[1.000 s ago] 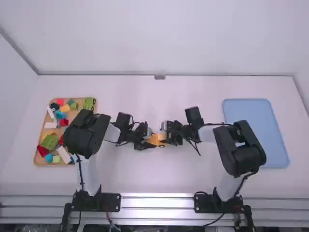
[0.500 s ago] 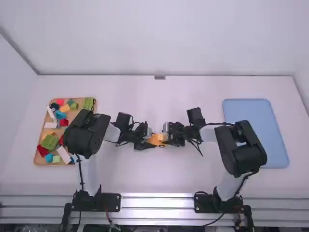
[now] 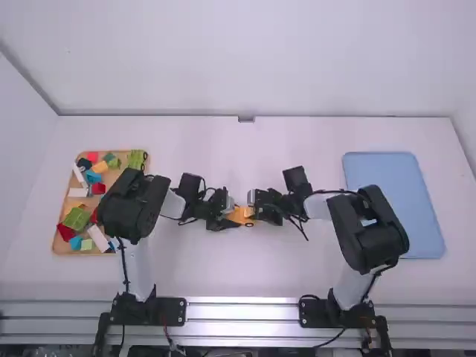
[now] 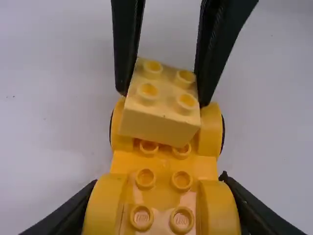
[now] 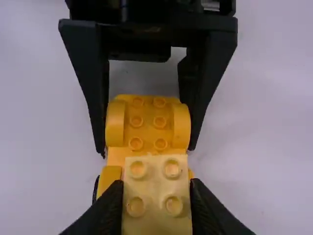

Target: Assemble lego blocks to make yellow taxi

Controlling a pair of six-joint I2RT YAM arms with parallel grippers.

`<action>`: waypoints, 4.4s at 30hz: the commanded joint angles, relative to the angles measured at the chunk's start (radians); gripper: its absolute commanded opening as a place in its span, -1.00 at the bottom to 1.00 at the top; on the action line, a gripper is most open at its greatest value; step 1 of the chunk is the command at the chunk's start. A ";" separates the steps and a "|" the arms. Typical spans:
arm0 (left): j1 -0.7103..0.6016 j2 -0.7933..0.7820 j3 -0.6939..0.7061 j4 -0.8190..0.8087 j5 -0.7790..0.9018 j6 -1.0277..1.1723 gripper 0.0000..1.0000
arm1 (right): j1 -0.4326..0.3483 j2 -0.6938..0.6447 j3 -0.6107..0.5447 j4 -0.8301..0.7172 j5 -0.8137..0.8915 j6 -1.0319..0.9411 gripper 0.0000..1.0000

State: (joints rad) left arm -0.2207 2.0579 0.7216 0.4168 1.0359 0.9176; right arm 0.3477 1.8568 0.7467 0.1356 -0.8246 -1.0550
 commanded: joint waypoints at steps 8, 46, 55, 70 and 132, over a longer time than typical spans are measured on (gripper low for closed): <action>-0.002 0.022 -0.004 -0.027 -0.027 -0.003 -0.33 | 0.000 0.001 0.055 -0.093 -0.056 0.003 -0.35; -0.002 0.022 -0.012 -0.016 -0.027 0.048 -0.46 | -0.029 0.002 0.052 -0.095 -0.079 0.030 -1.00; -0.002 0.022 -0.013 -0.016 -0.027 0.048 -0.49 | 0.088 0.002 0.035 -0.144 0.185 0.160 -1.00; -0.002 0.022 -0.013 -0.019 -0.028 0.048 -0.56 | 0.007 0.001 -0.007 -0.249 0.201 0.134 -1.00; 0.378 -1.054 0.059 -0.644 -0.743 -0.949 0.98 | 0.017 -0.110 0.230 0.476 -0.165 0.637 0.97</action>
State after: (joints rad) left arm 0.1612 1.0637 0.7616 -0.2127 0.3882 0.0803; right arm 0.3546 1.7641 0.9340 0.6067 -0.9825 -0.5175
